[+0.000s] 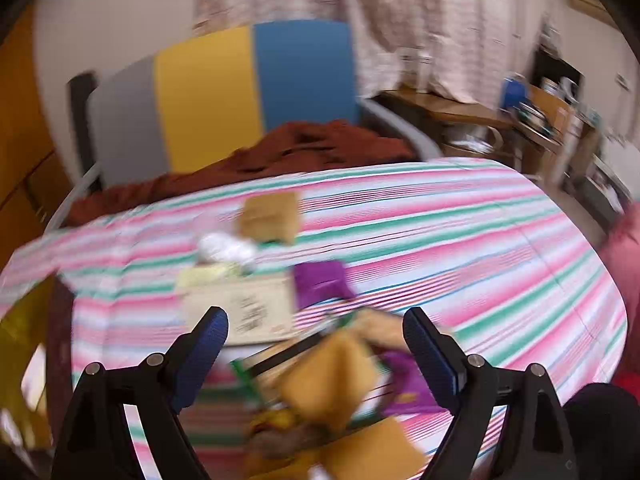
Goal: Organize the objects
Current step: 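Move the left tool back to the items and reach for the cream box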
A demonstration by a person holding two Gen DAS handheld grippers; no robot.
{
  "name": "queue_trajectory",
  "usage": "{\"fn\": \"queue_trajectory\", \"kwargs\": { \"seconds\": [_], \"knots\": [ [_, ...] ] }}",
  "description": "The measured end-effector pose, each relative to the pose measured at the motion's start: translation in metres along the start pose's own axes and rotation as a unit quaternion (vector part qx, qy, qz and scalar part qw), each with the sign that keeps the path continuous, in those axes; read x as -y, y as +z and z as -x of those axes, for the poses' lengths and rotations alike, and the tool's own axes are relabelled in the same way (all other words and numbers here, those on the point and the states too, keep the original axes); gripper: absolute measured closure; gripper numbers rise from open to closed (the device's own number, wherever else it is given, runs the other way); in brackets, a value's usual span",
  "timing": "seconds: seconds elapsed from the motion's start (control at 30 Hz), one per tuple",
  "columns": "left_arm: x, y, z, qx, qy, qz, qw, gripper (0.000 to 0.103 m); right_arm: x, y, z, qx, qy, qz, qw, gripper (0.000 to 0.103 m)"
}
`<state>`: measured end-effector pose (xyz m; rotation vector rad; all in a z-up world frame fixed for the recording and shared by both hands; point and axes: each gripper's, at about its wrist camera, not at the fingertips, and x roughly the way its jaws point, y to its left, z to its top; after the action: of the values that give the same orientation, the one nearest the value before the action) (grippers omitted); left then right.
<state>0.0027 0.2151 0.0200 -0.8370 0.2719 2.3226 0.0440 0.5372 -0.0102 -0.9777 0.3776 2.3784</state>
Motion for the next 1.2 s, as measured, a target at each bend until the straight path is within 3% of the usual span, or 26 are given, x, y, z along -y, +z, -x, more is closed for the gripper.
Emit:
{"fn": "queue_trajectory", "kwargs": {
  "seconds": [0.17, 0.27, 0.53, 0.73, 0.97, 1.2],
  "knots": [
    [0.029, 0.010, -0.019, -0.014, -0.024, -0.032, 0.9991, 0.006, 0.045, -0.002, -0.013, -0.014, -0.004, -0.098, 0.995, 0.012],
    [0.042, 0.017, -0.033, -0.029, -0.046, -0.034, 0.9979, 0.006, 0.056, -0.001, -0.014, -0.014, -0.001, -0.126, 0.992, 0.012],
    [0.067, 0.035, -0.073, -0.066, -0.103, -0.015, 0.9923, 0.006, 0.060, -0.003, -0.016, -0.022, 0.010, -0.141, 0.990, 0.012],
    [0.094, 0.055, -0.107, -0.073, -0.121, -0.066, 0.9877, 0.001, 0.068, -0.004, -0.018, -0.023, 0.017, -0.163, 0.986, 0.012],
    [0.139, 0.086, -0.144, -0.063, -0.155, -0.169, 0.9713, 0.001, 0.075, -0.004, -0.018, -0.024, 0.026, -0.179, 0.983, 0.012],
    [0.176, 0.103, -0.192, -0.076, -0.181, -0.225, 0.9544, 0.001, 0.086, -0.004, -0.022, -0.031, 0.030, -0.204, 0.978, 0.012]
  ]
}}
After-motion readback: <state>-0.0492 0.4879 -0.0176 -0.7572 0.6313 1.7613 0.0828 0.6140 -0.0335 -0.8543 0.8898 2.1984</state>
